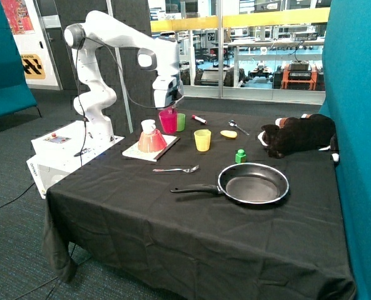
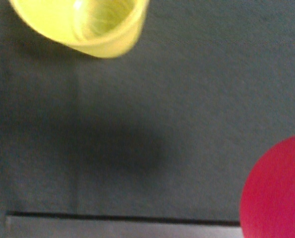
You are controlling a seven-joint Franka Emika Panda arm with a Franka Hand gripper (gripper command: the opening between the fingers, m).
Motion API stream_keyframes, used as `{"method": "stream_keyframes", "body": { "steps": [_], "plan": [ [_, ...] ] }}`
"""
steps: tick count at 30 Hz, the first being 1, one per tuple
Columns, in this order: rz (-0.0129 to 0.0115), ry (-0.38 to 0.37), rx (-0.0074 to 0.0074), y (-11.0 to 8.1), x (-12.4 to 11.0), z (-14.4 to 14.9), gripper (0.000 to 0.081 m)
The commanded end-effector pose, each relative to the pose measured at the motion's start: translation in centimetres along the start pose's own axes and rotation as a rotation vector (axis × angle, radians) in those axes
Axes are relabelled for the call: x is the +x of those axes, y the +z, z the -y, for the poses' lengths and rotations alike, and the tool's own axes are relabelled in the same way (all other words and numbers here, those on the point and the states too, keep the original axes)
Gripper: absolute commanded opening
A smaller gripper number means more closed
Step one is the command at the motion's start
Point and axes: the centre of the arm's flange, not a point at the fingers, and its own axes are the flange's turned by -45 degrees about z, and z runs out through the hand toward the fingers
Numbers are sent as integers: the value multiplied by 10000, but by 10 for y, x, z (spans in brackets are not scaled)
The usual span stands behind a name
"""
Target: Stack the cups
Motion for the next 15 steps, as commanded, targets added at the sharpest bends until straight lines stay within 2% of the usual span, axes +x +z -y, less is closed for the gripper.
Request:
{"method": "stream_keyframes", "body": {
  "steps": [1,15],
  "plan": [
    [22,-603,-29,-7,25,36,0],
    [22,-1142,-28,-3,48,69,0]
  ]
}}
